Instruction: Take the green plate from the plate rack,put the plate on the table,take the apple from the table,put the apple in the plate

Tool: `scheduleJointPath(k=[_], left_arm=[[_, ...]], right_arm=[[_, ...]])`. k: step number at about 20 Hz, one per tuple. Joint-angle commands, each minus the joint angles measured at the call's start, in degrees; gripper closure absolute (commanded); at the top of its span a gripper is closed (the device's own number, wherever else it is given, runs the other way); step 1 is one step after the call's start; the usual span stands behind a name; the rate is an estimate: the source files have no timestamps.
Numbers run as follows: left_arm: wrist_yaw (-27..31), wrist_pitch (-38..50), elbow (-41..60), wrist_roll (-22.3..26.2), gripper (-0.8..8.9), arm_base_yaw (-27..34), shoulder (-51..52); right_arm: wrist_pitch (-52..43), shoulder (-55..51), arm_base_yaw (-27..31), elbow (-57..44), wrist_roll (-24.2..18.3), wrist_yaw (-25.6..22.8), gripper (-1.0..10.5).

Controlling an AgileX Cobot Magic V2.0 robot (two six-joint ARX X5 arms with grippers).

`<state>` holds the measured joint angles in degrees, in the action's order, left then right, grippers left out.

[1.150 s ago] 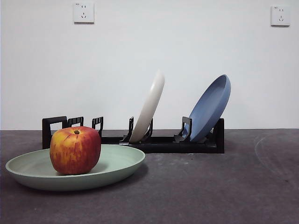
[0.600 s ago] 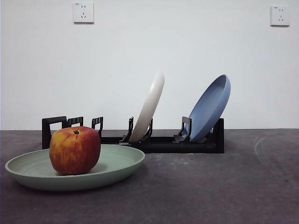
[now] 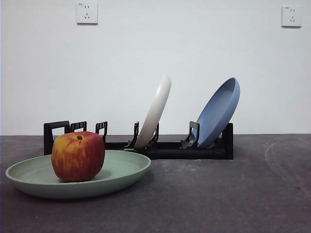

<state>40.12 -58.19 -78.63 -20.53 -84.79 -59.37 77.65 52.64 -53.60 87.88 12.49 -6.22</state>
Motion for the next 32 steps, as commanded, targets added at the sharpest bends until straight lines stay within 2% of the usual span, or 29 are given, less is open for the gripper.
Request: scheduleJointPath(k=[1,9,16,23,25,27,29,30,32], left_arm=[[-0.55,0.37,0.22,0.68,8.22,0.2,0.02],[-0.5,-7.43,0.22,-2.14,8.21,1.88,0.02],[-0.5,-6.47,0.22,-2.14,8.17,1.88,0.02],[-0.5,-6.47,0.22,-2.14,8.17,1.9,0.09],[0.02,-5.9,0.22,-0.28,8.17,3.58,1.55],[-0.02,-1.77,0.22,-0.07,8.17,9.4,2.38],[-1.53,6.49,0.22,0.15,8.17,20.17,3.15],[-5.77,10.54,0.24,0.22,8.17,26.29,3.32],[-17.88,16.83,0.33,1.53,8.17,38.23,3.61]], right_arm=[[1.4,-0.04,-0.04,-0.42,0.44,-0.2,9.6],[1.38,-0.02,-0.04,-0.39,1.25,0.17,9.5],[1.38,0.11,-0.04,-0.39,1.2,-2.34,9.5],[1.38,0.11,-0.04,-0.39,1.2,-2.4,9.5],[1.38,0.11,-0.04,-0.39,1.2,-2.4,9.5],[1.38,0.11,-0.04,-0.39,1.2,-2.47,9.5],[1.38,0.11,-0.04,-0.39,1.2,-2.78,9.5],[1.38,0.11,-0.04,-0.39,1.2,-2.82,9.5],[1.38,0.11,-0.04,-0.39,1.2,-2.82,9.5]])
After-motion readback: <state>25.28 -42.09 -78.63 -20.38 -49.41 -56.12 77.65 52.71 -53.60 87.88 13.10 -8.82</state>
